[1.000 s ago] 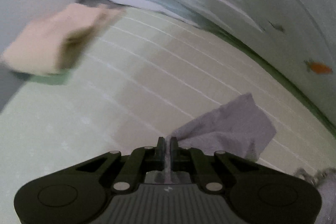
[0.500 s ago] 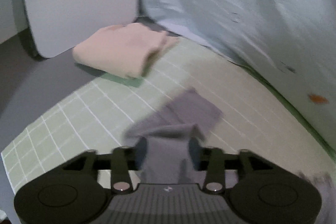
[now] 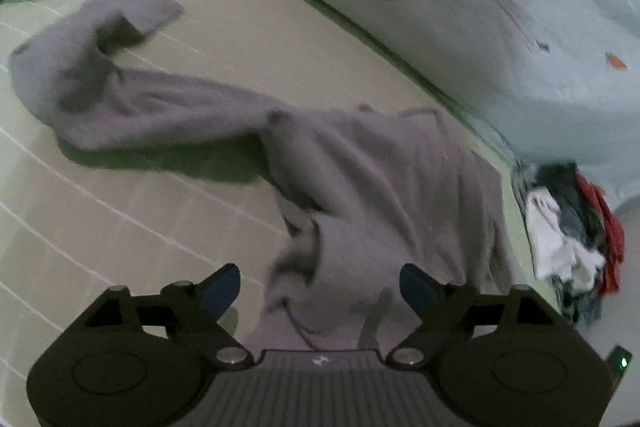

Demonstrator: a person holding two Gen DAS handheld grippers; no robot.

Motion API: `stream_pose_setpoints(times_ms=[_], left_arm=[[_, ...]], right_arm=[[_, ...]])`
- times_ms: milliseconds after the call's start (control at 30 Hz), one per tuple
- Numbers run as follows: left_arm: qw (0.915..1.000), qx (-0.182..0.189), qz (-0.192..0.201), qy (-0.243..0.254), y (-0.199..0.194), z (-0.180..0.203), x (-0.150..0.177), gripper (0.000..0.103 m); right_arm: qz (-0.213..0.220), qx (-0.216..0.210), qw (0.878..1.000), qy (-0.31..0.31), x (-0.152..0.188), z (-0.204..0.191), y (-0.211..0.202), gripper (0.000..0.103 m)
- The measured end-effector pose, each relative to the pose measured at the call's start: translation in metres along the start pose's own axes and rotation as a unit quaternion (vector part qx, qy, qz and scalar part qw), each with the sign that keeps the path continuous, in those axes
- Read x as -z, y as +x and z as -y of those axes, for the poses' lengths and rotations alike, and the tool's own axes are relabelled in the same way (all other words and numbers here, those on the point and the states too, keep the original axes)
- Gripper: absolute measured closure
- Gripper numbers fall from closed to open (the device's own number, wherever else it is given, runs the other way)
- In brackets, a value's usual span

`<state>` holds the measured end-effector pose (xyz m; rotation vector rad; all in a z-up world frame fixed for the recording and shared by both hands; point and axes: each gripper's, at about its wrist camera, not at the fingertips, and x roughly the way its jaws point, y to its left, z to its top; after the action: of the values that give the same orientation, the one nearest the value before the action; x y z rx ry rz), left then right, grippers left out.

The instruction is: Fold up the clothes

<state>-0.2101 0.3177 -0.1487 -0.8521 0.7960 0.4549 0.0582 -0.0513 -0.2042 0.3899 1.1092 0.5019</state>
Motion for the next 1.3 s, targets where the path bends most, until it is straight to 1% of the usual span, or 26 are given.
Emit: stream_pose_setpoints(times_ms=[100, 167, 200, 233, 267, 300, 333, 367, 400, 467, 600, 667, 733, 833, 900, 933, 967, 1000, 1033, 1067, 1100, 1133, 1167, 1200, 1267, 1300], left_arm=[[1.0000, 0.001, -0.007, 0.006, 0.008, 0.004, 0.004, 0.016], [0.9998, 0.014, -0.015, -0.010, 0.014, 0.001, 0.004, 0.018], [0.9996, 0.018, -0.016, -0.017, 0.016, -0.001, 0.005, 0.020], [0.9995, 0.021, -0.016, -0.019, 0.017, -0.001, 0.006, 0.029], [0.9994, 0.022, -0.016, -0.019, 0.018, 0.000, 0.008, 0.040], [0.9995, 0.020, -0.015, -0.018, 0.018, 0.001, 0.009, 0.044], [0.9996, 0.017, -0.014, -0.016, 0.019, 0.002, 0.009, 0.057], [0.9997, 0.013, -0.013, -0.015, 0.019, 0.003, 0.010, 0.079], [0.9996, 0.016, -0.017, -0.017, 0.020, 0.002, 0.009, 0.087], [0.9995, 0.025, -0.002, -0.021, 0.011, 0.001, 0.008, 0.094], [0.9981, 0.039, 0.031, -0.038, -0.020, -0.001, 0.003, 0.096], [0.9959, 0.057, 0.043, -0.056, -0.043, -0.004, -0.001, 0.097], [0.9940, 0.070, 0.060, -0.059, -0.070, -0.001, -0.006, 0.097], [0.9910, 0.086, 0.087, -0.055, -0.108, 0.007, -0.009, 0.097], [0.9908, 0.089, 0.091, -0.048, -0.119, 0.010, -0.008, 0.096], [0.9931, 0.075, 0.079, -0.043, -0.113, 0.009, -0.006, 0.092], [0.9957, 0.056, 0.063, -0.039, -0.105, 0.007, -0.004, 0.085], [0.9983, 0.021, 0.036, -0.041, -0.092, 0.006, -0.001, 0.083], [0.9987, -0.024, 0.008, -0.043, -0.077, 0.004, 0.005, 0.084], [0.9976, -0.060, -0.009, -0.035, -0.068, 0.003, 0.010, 0.084], [0.9955, -0.090, -0.020, -0.022, -0.061, 0.003, 0.015, 0.083], [0.9936, -0.109, -0.025, -0.013, -0.059, 0.003, 0.018, 0.076], [0.9922, -0.121, -0.025, -0.007, -0.058, 0.002, 0.020, 0.064], [0.9920, -0.125, -0.019, -0.002, -0.058, 0.003, 0.018, 0.057], [0.9926, -0.122, -0.001, 0.003, -0.058, 0.006, 0.011, 0.027], [0.9927, -0.120, 0.008, 0.006, -0.059, 0.007, 0.007, 0.024]], right_arm=[[-0.003, -0.009, 1.000, -0.015, 0.008, -0.003, -0.003, 0.017], [-0.008, -0.023, 1.000, -0.011, 0.014, -0.002, -0.005, 0.017], [-0.010, -0.030, 0.999, -0.008, 0.017, -0.001, -0.006, 0.017], [-0.013, -0.037, 0.999, -0.005, 0.019, 0.001, -0.008, 0.022], [-0.013, -0.043, 0.999, -0.004, 0.023, 0.002, -0.010, 0.033], [-0.013, -0.048, 0.999, -0.004, 0.025, 0.004, -0.012, 0.052], [-0.007, -0.051, 0.999, -0.003, 0.026, 0.004, -0.015, 0.062], [-0.002, -0.054, 0.999, -0.003, 0.026, 0.005, -0.018, 0.083], [0.004, -0.057, 0.998, -0.003, 0.026, 0.006, -0.021, 0.095], [0.021, -0.067, 0.998, 0.002, 0.023, 0.008, -0.035, 0.095], [0.070, -0.107, 0.992, 0.018, 0.008, 0.009, -0.081, 0.095], [0.092, -0.124, 0.988, -0.001, 0.001, 0.002, -0.108, 0.095], [0.112, -0.144, 0.983, -0.018, -0.006, -0.006, -0.136, 0.095], [0.120, -0.187, 0.975, -0.002, -0.009, -0.009, -0.161, 0.095], [0.109, -0.181, 0.977, 0.002, -0.009, -0.008, -0.163, 0.095], [0.094, -0.140, 0.986, -0.012, -0.008, -0.008, -0.154, 0.094], [0.080, -0.099, 0.992, -0.026, -0.007, -0.009, -0.145, 0.088], [0.063, -0.052, 0.996, -0.046, -0.005, -0.011, -0.136, 0.068], [0.041, 0.011, 0.996, -0.079, -0.001, -0.014, -0.123, 0.060], [0.020, 0.073, 0.991, -0.112, 0.002, -0.018, -0.111, 0.059], [-0.002, 0.135, 0.980, -0.144, 0.006, -0.022, -0.099, 0.058], [-0.016, 0.173, 0.971, -0.164, 0.008, -0.025, -0.090, 0.057], [-0.012, 0.154, 0.975, -0.158, 0.006, -0.026, -0.090, 0.044], [-0.008, 0.135, 0.979, -0.151, 0.004, -0.028, -0.090, 0.027], [0.001, 0.102, 0.985, -0.141, 0.000, -0.031, -0.089, 0.016], [0.003, 0.103, 0.983, -0.150, -0.002, -0.037, -0.085, 0.015]])
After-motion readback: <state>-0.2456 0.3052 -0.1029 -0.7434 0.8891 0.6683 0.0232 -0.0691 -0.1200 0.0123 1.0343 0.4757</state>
